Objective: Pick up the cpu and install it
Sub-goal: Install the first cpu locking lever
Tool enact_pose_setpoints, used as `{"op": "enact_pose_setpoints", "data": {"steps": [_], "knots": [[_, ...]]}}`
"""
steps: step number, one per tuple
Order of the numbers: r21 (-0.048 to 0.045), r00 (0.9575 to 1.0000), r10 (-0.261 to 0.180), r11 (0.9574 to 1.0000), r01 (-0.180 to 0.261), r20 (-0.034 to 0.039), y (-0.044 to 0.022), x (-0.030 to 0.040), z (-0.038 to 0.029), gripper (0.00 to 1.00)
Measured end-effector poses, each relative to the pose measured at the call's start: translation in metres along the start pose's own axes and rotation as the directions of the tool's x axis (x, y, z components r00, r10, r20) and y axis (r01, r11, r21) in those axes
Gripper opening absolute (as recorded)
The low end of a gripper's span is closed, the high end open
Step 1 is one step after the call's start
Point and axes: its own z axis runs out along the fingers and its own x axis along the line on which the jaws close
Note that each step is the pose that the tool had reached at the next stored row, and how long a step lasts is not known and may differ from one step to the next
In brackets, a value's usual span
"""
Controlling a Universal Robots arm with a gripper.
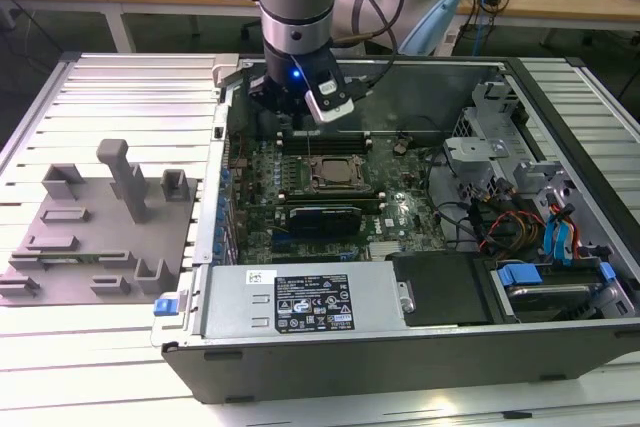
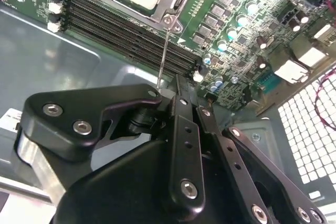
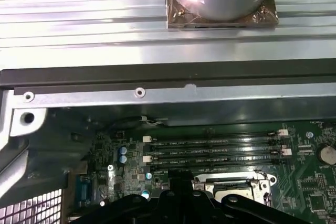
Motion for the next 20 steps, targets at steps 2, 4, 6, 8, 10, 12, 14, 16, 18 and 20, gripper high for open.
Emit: {"op": "enact_pose_setpoints", "data": {"steps": [2, 4, 6, 8, 10, 12, 14, 16, 18, 20], "knots": [[-0.0015, 1.0, 0.0, 1.0, 0.0, -0.0012, -0.0006, -0.0038, 0.0012, 0.11], [-0.0015, 1.0, 0.001, 1.0, -0.001, -0.0032, -0.0012, -0.0093, 0.0019, 0.11], [-0.0013, 1.0, 0.002, 1.0, -0.002, -0.0054, -0.0017, -0.0149, 0.0025, 0.11], [-0.0012, 1.0, 0.003, 1.0, -0.003, -0.0079, -0.0023, -0.0213, 0.0033, 0.11], [-0.001, 0.9999, 0.005, 1.0, -0.005, -0.0094, -0.0027, -0.0253, 0.0039, 0.11], [-0.0009, 0.9999, 0.005, 1.0, -0.005, -0.0101, -0.0028, -0.0267, 0.004, 0.11], [-0.001, 0.9999, 0.005, 1.0, -0.006, -0.01, -0.0027, -0.0268, 0.0041, 0.11], [0.0043, 0.9999, 0.016, 0.9999, -0.016, -0.0068, -0.0031, -0.0271, 0.0055, 0.11], [0.0062, 0.9996, 0.027, 0.9996, -0.027, -0.0036, -0.0034, -0.0271, 0.0066, 0.11], [0.0074, 0.9991, 0.043, 0.999, -0.043, 0.001, -0.0039, -0.027, 0.0081, 0.11]]}}
